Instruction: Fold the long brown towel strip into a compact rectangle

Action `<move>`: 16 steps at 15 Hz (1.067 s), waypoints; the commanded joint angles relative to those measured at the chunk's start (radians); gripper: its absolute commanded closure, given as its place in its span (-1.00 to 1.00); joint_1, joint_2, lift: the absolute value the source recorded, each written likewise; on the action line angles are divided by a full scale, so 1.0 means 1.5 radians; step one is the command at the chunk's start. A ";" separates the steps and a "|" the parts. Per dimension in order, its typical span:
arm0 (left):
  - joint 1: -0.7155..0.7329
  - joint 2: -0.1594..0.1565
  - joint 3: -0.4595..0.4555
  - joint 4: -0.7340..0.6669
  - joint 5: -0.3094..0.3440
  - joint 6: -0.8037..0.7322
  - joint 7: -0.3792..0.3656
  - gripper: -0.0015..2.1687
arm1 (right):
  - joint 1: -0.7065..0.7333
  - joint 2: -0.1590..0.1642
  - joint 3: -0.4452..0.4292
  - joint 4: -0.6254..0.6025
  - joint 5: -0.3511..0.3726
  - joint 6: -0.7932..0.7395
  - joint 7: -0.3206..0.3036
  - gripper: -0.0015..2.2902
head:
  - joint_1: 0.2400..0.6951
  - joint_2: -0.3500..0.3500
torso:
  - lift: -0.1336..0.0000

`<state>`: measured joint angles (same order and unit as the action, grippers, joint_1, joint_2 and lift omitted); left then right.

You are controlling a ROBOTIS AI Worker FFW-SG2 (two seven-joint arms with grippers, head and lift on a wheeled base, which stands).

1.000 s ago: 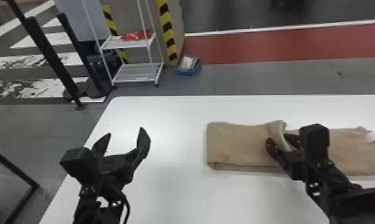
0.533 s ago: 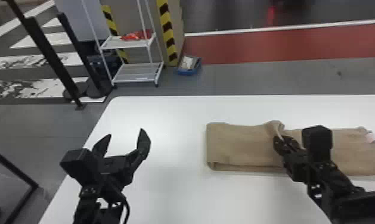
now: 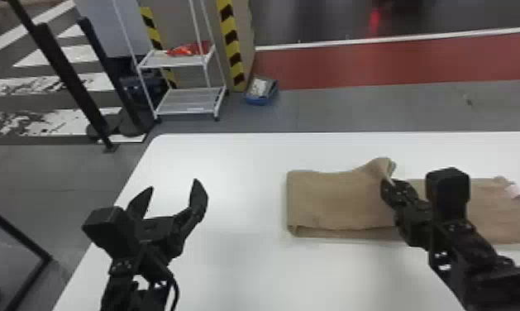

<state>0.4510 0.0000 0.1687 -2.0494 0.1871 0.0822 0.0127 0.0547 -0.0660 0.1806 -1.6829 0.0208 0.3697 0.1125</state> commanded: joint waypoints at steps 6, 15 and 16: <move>0.002 -0.002 0.006 0.000 0.001 0.000 -0.004 -0.96 | 0.016 -0.014 -0.085 -0.065 -0.014 0.035 0.004 0.17 | 1.00 0.57 | -0.74; -0.004 -0.002 0.005 0.014 0.001 0.000 -0.012 -0.96 | 0.030 -0.029 -0.172 -0.087 -0.050 0.064 0.020 0.18 | 1.00 0.16 | -0.74; -0.005 -0.002 0.005 0.014 0.001 0.000 -0.012 -0.96 | 0.035 -0.029 -0.175 -0.099 -0.055 0.072 0.020 0.18 | 1.00 0.15 | -0.74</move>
<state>0.4450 0.0000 0.1764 -2.0291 0.1887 0.0822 -0.0046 0.1007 -0.1090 -0.0775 -1.8153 -0.0542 0.4673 0.1430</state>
